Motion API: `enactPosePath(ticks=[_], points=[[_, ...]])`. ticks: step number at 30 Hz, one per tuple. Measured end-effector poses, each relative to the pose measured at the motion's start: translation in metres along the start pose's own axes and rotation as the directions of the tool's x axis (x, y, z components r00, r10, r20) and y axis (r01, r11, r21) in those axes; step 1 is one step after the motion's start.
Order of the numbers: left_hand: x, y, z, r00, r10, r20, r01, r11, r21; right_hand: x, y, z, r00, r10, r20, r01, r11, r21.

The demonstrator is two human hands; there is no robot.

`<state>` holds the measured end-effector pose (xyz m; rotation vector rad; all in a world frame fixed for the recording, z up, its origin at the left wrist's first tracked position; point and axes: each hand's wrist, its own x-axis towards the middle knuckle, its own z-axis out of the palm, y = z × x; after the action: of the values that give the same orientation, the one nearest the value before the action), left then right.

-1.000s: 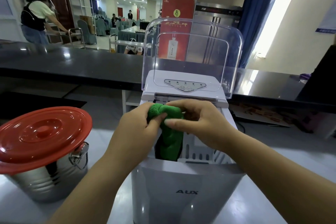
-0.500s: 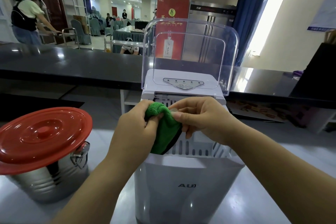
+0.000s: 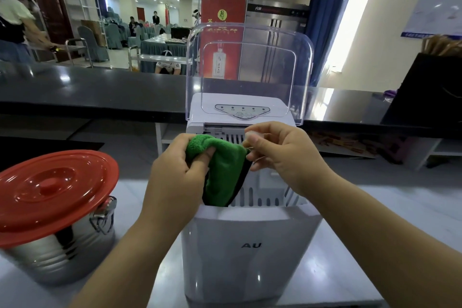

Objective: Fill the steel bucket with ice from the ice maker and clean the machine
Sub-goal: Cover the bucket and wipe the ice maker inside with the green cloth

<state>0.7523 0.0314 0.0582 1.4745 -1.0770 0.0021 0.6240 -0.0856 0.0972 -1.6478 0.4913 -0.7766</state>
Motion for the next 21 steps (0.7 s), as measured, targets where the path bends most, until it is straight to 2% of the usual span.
enactPosePath(ticks=[4, 8, 14, 19, 21], points=[[0.001, 0.003, 0.0, 0.998, -0.024, -0.051, 0.019, 0.995, -0.097, -0.007, -0.003, -0.003, 0.998, -0.004, -0.062, 0.006, 0.999, 0.037], [0.003, 0.011, -0.001, 0.995, -0.096, -0.035, 0.083, 0.961, -0.262, -0.017, -0.004, -0.008, 0.996, -0.028, -0.089, 0.025, 0.999, -0.028], [0.002, 0.03, 0.009, 0.985, -0.172, 0.009, 0.152, 0.847, -0.51, -0.029, -0.005, -0.013, 0.986, -0.081, -0.143, 0.076, 0.996, -0.042], [0.002, 0.044, 0.023, 0.98, -0.198, -0.01, 0.154, 0.791, -0.592, -0.037, -0.005, -0.031, 0.972, -0.125, -0.197, 0.116, 0.992, -0.054], [0.003, 0.048, 0.03, 0.979, -0.2, -0.042, 0.138, 0.798, -0.587, -0.04, -0.004, -0.042, 0.965, -0.145, -0.219, 0.135, 0.989, -0.06]])
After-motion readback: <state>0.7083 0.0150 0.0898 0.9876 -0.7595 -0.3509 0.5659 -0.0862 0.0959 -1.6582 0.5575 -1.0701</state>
